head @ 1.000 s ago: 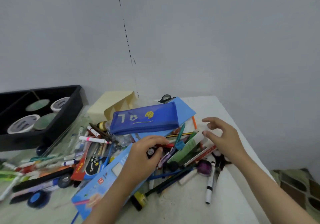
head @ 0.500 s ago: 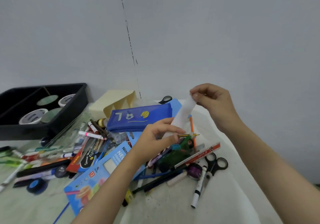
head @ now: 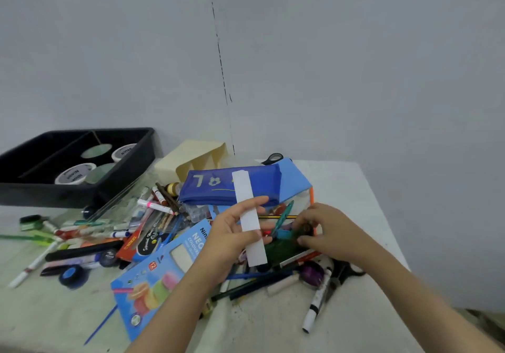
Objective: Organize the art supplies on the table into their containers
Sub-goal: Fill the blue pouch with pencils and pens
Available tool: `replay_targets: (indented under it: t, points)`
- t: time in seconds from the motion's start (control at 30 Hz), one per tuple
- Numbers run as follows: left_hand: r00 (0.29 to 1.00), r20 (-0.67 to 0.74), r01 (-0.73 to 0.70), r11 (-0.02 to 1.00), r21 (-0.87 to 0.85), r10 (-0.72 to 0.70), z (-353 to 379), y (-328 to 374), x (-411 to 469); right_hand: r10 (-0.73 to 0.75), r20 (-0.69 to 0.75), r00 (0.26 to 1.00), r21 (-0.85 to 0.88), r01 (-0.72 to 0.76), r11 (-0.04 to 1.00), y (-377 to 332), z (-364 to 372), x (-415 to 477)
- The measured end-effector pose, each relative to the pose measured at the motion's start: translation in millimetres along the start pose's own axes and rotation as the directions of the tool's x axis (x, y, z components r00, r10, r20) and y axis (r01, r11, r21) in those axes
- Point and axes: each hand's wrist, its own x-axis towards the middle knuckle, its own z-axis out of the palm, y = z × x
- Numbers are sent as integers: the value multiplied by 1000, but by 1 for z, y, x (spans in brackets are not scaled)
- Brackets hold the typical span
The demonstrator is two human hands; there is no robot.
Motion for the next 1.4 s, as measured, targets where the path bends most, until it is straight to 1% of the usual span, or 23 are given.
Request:
replay_targets:
  t: [0.07,0.1,0.17,0.27,0.3,0.33,0.4,0.53,0.63,0.67,0.73,0.77,0.83,0.9,0.93,1.0,1.07,1.1,1.13,1.17,1.27,1.33,1.4]
  points:
    - [1000,-15,10,1000,-10,-10,-1,-2,-2,19,-8,1000,22,-19,1000,2,0,1]
    - [1000,-21,13,1000,-12,-13,-1,-3,-3,28,-12,1000,73,-27,997,3,-1,1]
    - [999,-31,12,1000,-2,-12,0,-4,-4,43,-10,999,238,-39,971,2,-9,3]
    - [998,-68,6,999,31,-4,0,-5,-5,41,-96,994,524,15,851,-2,-26,6]
    - [996,-85,10,999,37,-6,-1,-6,-5,49,-128,991,589,37,808,-4,-32,8]
    - [995,-95,14,999,36,-10,-1,-7,-4,53,-151,987,633,55,772,-5,-38,10]
    - [996,-83,27,999,19,-25,0,-6,-5,45,-160,986,656,72,751,-10,-46,15]
    - [997,38,76,986,-145,-71,6,-6,-7,-25,-79,997,600,67,797,-23,-44,26]
    - [980,163,138,979,-148,-114,8,-8,-8,-59,-22,998,541,62,839,-32,-30,33]
    - [976,178,151,979,-135,-126,10,-8,-8,-58,-17,998,524,58,850,-34,-26,35]
    - [976,161,161,981,-104,-143,11,-9,-8,-52,-51,997,492,70,868,-33,-19,37]
    - [979,142,162,982,-92,-148,11,-10,-8,-45,-91,995,464,82,882,-31,-18,37]
    - [982,117,162,983,-83,-151,11,-10,-9,-31,-169,985,350,89,932,-24,-20,33]
    - [983,98,166,981,-96,-157,9,-11,-9,-25,-172,985,229,65,971,-11,-24,25]
    - [983,93,169,979,-114,-159,8,-11,-9,-11,-134,991,170,34,985,-4,-27,20]
    - [983,87,174,970,-168,-161,7,-10,-9,61,-9,998,40,-61,997,9,-30,11]
    - [984,84,170,963,-208,-156,8,-10,-9,155,109,982,-107,-143,984,19,-30,3]
    - [985,82,168,962,-216,-153,9,-10,-9,183,138,973,-160,-161,974,22,-29,1]
    - [985,80,168,961,-220,-154,10,-9,-9,197,145,970,-178,-170,969,24,-27,-1]
    - [985,74,170,960,-223,-157,11,-9,-9,192,137,972,-160,-169,973,26,-26,-1]
    - [983,57,181,957,-225,-172,13,-9,-8,163,146,976,-38,-159,987,26,-28,0]
    - [983,39,183,957,-223,-179,13,-9,-8,147,187,971,20,-153,988,27,-32,1]
    - [983,14,180,958,-224,-181,12,-9,-8,155,261,953,-1,-160,987,27,-33,1]
